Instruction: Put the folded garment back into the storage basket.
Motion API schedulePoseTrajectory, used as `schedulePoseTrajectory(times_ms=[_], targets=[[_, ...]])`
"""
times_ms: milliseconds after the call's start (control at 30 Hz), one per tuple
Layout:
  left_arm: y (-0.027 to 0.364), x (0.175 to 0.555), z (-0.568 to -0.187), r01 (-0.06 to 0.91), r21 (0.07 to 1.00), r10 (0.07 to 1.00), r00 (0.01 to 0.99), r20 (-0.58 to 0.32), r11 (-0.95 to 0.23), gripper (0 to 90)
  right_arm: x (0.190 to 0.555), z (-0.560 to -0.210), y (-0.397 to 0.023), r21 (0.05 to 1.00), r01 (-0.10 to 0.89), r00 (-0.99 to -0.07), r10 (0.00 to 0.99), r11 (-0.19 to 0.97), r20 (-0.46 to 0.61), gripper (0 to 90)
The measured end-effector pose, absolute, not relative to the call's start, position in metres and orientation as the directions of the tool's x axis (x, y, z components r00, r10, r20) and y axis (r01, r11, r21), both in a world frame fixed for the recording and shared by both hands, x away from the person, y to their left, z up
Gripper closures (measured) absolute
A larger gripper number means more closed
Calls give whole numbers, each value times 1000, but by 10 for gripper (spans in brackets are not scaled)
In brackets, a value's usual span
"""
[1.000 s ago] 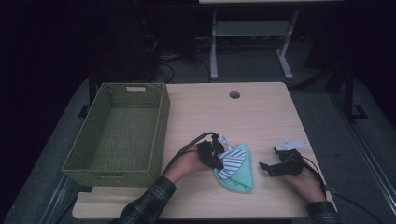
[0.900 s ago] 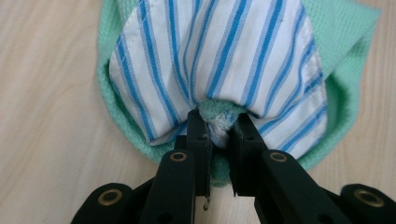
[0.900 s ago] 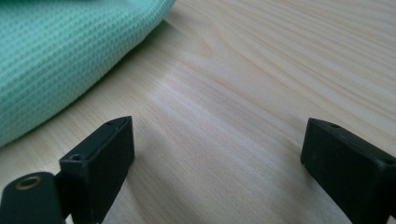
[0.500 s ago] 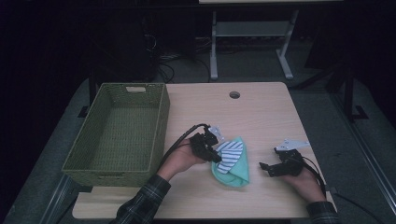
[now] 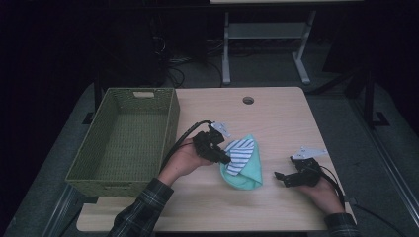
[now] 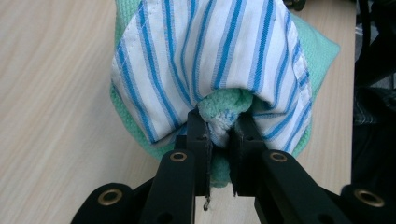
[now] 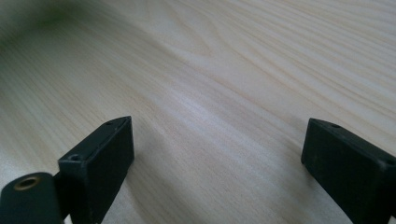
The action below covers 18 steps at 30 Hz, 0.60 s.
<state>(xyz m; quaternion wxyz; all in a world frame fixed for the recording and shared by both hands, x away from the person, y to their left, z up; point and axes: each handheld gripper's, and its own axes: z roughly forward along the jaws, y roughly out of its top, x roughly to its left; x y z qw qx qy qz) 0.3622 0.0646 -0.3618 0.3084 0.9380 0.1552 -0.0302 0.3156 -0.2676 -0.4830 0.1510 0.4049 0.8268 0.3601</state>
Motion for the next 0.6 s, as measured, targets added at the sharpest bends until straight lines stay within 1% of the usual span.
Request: schedulePoseTrajectory(times_ms=[300, 600], targets=[[84, 365, -337, 324, 584, 314, 941, -123, -744, 799, 316, -483, -268, 718, 561, -626, 779, 412, 42, 91], [104, 365, -318, 341, 600, 346, 932, -112, -724, 798, 315, -483, -267, 719, 563, -623, 781, 407, 45, 91]])
